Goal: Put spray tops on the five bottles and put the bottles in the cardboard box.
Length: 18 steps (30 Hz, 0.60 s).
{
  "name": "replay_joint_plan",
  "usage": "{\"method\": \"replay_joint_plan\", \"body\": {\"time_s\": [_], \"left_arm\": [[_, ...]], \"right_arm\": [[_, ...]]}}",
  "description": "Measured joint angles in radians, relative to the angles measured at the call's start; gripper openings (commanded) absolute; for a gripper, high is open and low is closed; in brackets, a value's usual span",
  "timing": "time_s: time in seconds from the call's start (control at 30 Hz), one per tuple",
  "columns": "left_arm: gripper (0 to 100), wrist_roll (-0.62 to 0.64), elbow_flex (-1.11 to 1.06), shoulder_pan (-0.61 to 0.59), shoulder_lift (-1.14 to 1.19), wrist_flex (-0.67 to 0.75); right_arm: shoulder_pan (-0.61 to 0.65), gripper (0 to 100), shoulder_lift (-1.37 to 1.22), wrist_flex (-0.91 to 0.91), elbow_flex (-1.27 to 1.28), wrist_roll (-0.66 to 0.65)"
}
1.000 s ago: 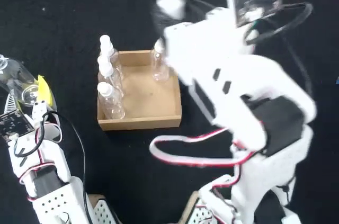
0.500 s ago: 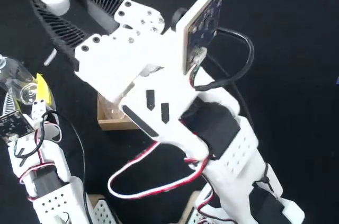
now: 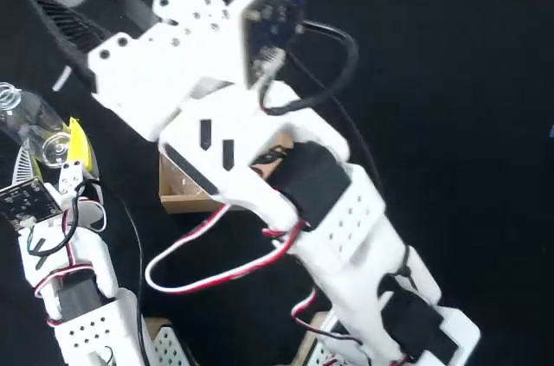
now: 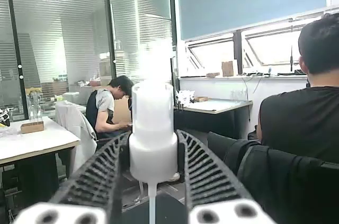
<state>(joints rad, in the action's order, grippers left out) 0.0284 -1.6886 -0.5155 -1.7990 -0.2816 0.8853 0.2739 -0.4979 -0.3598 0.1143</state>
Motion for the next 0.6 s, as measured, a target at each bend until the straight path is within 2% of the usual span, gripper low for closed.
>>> {"method": "replay_joint_plan", "body": {"time_s": [0.2,0.37,0.43,0.6], "left_arm": [[3,-0.014,0.000,0.011,0.000,0.008],[3,-0.187,0.000,0.018,-0.002,0.025],[3,-0.235,0.000,0.032,-0.002,0.025],[3,-0.258,0.000,0.044,-0.002,0.025]], "right_arm": [[0.012,1.1,-0.063,0.000,-0.052,0.000],[0.048,1.1,-0.106,0.000,-0.060,0.000],[0.060,1.1,-0.135,0.000,-0.081,-0.032],[0.061,1.1,-0.252,0.000,-0.173,-0.147]]}}
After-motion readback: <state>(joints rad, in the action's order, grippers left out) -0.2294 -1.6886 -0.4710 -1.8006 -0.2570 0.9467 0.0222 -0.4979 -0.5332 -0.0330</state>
